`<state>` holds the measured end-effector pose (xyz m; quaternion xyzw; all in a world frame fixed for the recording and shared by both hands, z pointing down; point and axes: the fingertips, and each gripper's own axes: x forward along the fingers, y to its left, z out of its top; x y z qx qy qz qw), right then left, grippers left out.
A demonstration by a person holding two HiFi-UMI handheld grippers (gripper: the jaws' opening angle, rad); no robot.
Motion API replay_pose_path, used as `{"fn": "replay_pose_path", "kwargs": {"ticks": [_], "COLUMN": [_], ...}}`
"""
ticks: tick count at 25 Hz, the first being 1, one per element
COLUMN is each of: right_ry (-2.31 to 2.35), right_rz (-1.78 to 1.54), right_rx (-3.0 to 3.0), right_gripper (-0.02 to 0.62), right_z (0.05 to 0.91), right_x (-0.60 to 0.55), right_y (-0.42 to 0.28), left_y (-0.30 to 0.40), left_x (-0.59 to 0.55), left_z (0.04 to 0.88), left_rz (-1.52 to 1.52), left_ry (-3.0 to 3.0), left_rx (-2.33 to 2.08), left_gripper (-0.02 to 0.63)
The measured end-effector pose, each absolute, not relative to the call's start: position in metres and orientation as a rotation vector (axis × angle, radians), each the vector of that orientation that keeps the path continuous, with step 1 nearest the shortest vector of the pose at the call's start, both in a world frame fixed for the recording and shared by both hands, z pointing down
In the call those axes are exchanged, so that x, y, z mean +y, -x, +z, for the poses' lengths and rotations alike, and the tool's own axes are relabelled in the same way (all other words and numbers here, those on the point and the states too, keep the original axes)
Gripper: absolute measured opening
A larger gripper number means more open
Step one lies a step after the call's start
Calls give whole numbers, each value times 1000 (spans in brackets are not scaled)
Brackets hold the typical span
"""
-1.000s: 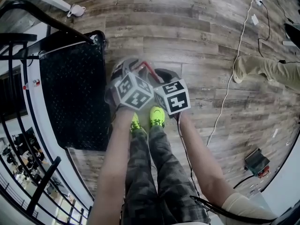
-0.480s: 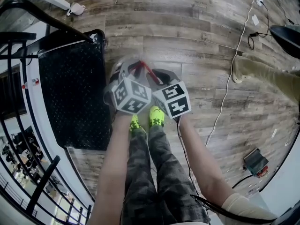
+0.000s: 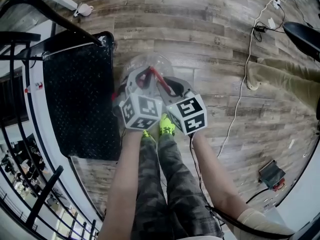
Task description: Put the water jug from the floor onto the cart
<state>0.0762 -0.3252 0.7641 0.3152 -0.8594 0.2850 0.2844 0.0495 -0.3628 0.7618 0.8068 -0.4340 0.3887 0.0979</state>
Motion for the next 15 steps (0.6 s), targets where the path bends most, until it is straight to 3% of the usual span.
{"fn": "replay_pose_path", "kwargs": {"ticks": [15], "right_ry": [-907], "right_rz": [540], "right_rx": [-2413], "right_gripper": [67], "right_z": [662], "right_x": [-355], "right_y": [-62], "left_y": [-36], "left_x": [-385], "left_z": [661], "left_rz": [1046], "left_ry": [-2439], "left_rx": [-1491], "left_gripper": [35]}}
